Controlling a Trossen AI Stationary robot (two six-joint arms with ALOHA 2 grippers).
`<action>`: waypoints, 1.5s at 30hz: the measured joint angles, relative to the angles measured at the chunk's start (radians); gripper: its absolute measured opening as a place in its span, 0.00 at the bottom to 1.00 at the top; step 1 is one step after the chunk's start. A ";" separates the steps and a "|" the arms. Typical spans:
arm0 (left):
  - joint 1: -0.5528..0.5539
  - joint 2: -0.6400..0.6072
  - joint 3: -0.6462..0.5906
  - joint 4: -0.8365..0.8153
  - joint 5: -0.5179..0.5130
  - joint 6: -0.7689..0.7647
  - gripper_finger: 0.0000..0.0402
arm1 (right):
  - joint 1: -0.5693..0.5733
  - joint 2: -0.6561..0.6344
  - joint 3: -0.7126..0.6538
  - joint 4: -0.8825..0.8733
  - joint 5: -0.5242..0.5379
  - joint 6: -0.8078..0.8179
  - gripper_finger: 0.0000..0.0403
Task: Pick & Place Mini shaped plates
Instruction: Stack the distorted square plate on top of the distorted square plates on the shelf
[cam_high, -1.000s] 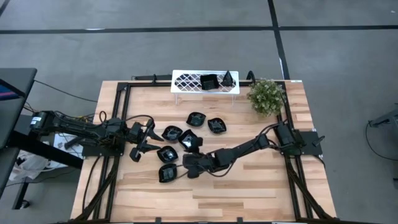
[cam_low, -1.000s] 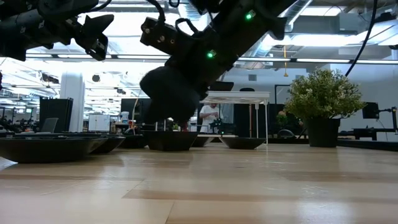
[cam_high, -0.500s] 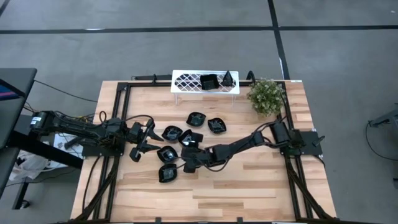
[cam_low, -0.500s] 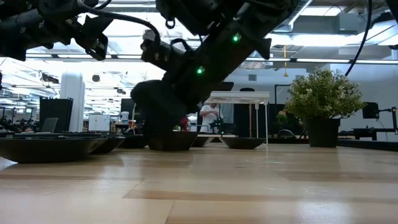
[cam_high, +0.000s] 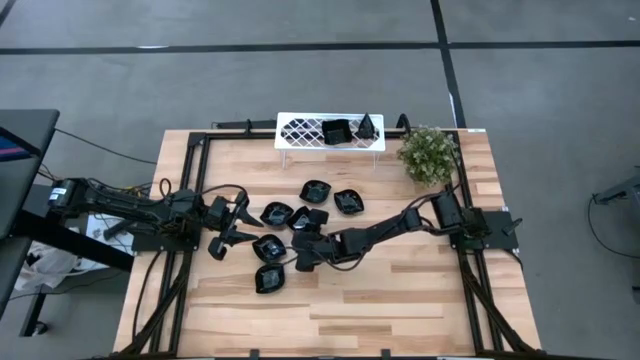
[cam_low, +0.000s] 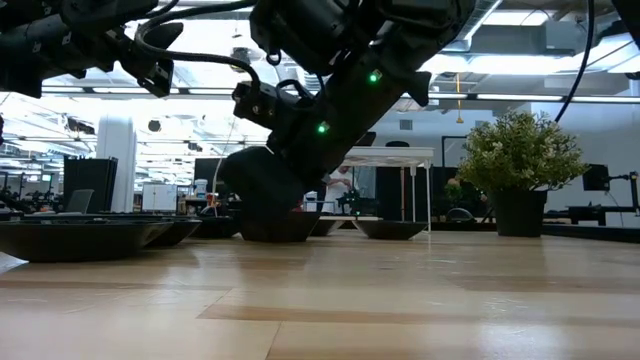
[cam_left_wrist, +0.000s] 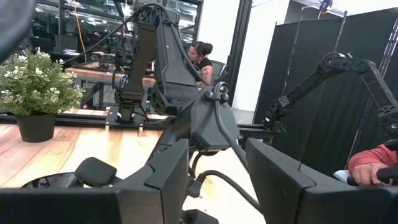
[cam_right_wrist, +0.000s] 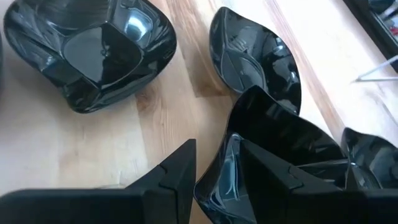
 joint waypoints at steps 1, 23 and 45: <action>0.000 0.000 0.000 0.000 0.000 0.000 0.41 | -0.001 0.000 0.000 -0.003 0.001 0.008 0.29; 0.000 0.000 0.000 0.000 0.000 0.000 0.41 | 0.001 0.000 0.001 -0.004 -0.006 0.052 0.01; 0.000 0.000 0.000 0.000 0.000 -0.007 0.41 | 0.030 -0.172 0.001 -0.233 0.005 0.132 0.00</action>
